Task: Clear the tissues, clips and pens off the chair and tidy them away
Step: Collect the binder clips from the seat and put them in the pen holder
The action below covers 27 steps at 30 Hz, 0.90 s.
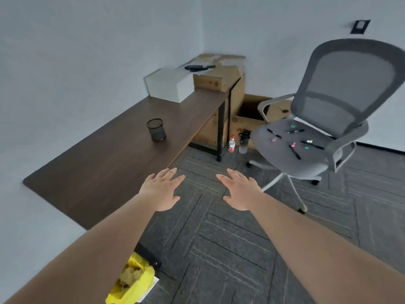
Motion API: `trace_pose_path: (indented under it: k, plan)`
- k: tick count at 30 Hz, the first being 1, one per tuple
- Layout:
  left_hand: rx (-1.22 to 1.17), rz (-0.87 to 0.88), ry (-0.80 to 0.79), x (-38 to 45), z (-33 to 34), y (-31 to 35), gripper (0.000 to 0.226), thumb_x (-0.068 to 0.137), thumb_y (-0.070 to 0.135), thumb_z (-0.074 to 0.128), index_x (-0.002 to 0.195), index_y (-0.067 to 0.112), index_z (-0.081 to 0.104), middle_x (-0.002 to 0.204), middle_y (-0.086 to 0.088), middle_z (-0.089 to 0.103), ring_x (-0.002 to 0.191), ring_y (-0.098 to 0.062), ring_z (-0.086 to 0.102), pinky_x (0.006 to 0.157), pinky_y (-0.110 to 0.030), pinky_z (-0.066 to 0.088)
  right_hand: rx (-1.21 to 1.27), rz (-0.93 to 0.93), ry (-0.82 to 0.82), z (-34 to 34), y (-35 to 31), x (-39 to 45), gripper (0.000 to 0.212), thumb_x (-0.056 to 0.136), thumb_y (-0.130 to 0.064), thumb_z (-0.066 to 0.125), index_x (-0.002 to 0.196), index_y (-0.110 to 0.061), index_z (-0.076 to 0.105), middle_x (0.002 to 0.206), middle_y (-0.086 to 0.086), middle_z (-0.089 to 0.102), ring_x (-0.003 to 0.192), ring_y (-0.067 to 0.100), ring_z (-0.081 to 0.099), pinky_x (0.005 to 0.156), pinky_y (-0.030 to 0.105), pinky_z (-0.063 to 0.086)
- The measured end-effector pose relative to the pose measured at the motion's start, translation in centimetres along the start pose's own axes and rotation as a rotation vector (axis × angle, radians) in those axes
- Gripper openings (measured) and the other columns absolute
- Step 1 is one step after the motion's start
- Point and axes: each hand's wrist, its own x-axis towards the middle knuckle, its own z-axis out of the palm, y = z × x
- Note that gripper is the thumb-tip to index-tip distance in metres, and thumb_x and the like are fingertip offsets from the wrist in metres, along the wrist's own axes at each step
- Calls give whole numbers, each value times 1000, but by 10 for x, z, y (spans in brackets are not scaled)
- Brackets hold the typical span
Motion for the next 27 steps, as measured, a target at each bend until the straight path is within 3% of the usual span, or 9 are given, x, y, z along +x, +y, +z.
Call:
trace_pose_path:
  k: [8, 14, 27]
  plan:
    - [49, 227, -2, 91, -29, 106, 68, 96, 45, 42, 151, 32, 5, 162, 0, -3, 149, -22, 0, 120, -48, 12, 54, 233, -15, 3, 134, -8, 71, 96, -33, 47, 151, -34, 2, 162, 5, 1, 149, 27, 6, 117, 55, 20]
    - [115, 365, 10, 197, -55, 132, 68, 95, 44, 43, 151, 32, 7, 162, -2, -1, 149, -23, 0, 120, -49, 13, 75, 362, -12, -5, 195, 29, 69, 96, -27, 46, 150, -34, 4, 161, 4, 6, 148, 26, 7, 117, 54, 19]
    - [160, 672, 46, 426, -122, 197, 68, 93, 40, 47, 150, 30, 11, 162, -3, 1, 148, -25, 1, 118, -50, 15, 211, 638, -36, -37, 298, 127, 60, 95, -21, 47, 145, -34, 16, 148, 6, 27, 137, 31, 29, 103, 49, 41]
